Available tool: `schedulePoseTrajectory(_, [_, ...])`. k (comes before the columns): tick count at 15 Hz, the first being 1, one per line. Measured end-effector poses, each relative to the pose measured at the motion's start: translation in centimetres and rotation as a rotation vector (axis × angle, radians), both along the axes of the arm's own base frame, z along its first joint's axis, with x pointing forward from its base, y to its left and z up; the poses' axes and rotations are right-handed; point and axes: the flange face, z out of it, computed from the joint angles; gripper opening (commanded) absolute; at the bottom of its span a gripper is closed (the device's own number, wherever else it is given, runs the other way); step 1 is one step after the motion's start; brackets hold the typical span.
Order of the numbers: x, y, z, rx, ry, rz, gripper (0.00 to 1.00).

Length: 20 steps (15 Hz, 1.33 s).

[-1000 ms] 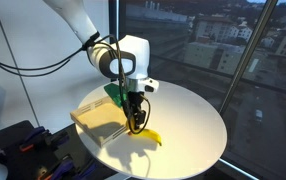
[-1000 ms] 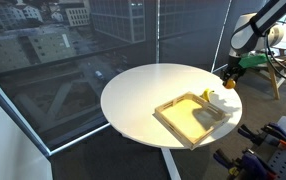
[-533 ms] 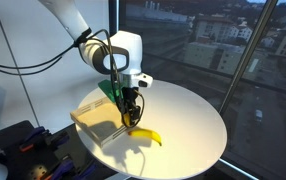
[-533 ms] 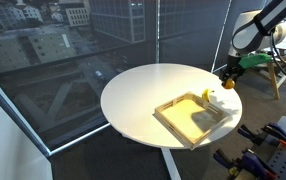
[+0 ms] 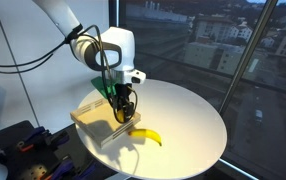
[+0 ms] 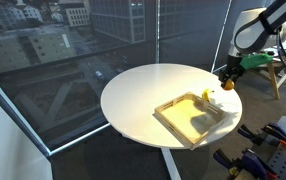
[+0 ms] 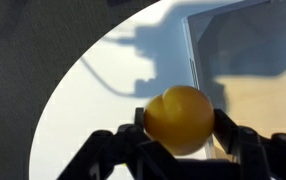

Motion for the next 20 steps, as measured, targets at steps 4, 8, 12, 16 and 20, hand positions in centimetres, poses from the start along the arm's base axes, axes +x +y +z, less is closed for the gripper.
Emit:
schedulePoseTrajectory(4, [-0.4,0.8,0.2,0.005,-0.002,0.012,0.43])
schedulePoseTrajectory(8, [-0.7,1.3,0.3,0.009,-0.001,0.017,0.43])
schedulePoseTrajectory(12, [-0.8,1.5,0.3,0.016,-0.004,0.011,0.68])
schedulePoseTrajectory(16, [-0.9,1.5,0.1,0.017,0.001,0.011,0.68])
schedulePoseTrajectory(20, [-0.9,1.5,0.1,0.017,0.001,0.011,0.68])
